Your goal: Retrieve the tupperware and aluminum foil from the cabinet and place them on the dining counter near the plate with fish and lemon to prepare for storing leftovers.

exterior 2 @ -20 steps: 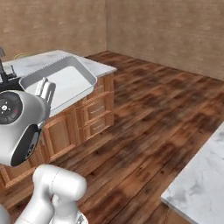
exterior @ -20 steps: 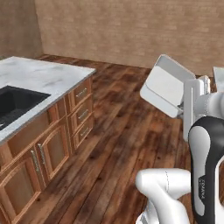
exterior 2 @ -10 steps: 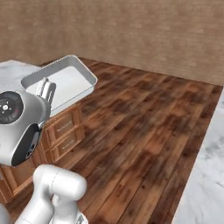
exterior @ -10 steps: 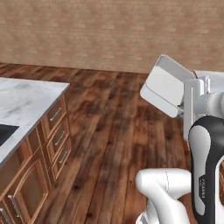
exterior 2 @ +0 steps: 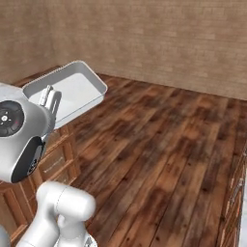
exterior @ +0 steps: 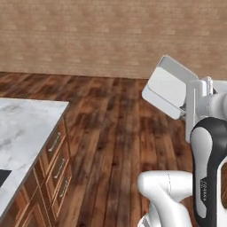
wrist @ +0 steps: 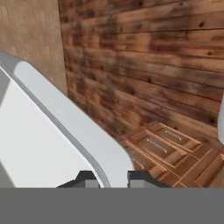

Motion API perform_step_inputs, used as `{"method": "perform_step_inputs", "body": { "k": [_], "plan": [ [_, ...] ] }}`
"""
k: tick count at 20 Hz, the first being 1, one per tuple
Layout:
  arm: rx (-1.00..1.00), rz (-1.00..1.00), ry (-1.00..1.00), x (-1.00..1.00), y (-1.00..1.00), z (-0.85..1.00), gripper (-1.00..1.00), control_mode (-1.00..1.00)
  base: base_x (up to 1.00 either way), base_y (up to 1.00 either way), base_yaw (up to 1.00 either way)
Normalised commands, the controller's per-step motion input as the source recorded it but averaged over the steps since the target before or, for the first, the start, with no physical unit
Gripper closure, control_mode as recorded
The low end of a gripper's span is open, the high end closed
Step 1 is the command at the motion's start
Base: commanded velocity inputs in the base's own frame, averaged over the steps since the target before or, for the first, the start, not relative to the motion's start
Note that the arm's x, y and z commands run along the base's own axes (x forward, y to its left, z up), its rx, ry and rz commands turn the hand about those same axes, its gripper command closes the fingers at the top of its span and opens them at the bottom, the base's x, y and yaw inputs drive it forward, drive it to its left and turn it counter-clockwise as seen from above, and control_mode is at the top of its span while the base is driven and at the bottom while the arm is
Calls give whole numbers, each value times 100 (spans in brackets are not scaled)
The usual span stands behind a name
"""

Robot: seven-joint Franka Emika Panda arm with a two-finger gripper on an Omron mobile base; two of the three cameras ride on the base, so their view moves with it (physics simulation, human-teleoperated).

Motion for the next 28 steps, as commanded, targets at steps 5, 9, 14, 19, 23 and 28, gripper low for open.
{"method": "perform_step_inputs", "body": {
  "k": [5,9,14,19,23,28],
  "plan": [
    [0,0,0,0,0,0,100,100,100,1,2],
    [0,0,0,0,0,0,100,100,100,-1,13],
    [0,0,0,0,0,0,100,100,100,-17,18],
    [0,0,0,0,0,0,100,100,100,-13,16],
    [0,0,0,0,0,0,100,100,100,-8,23],
    [0,0,0,0,0,0,100,100,91,-1,20]
  ]
}}
